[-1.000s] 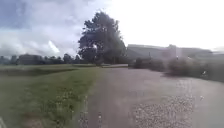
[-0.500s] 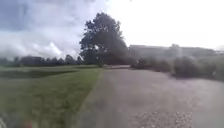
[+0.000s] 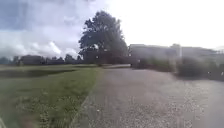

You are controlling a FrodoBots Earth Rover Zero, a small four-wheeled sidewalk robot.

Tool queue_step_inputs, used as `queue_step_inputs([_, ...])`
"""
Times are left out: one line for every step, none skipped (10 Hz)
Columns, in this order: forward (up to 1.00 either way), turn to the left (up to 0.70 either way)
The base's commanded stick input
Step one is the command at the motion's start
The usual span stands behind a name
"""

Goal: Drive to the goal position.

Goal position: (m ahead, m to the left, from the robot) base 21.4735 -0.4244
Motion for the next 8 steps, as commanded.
queue_step_inputs([0.7, -0.07])
queue_step_inputs([0.7, -0.12])
queue_step_inputs([0.7, -0.14])
queue_step_inputs([0.7, -0.04])
queue_step_inputs([0.7, 0.0])
queue_step_inputs([0.7, 0.0])
queue_step_inputs([0.7, 0.0])
queue_step_inputs([0.7, 0.0])
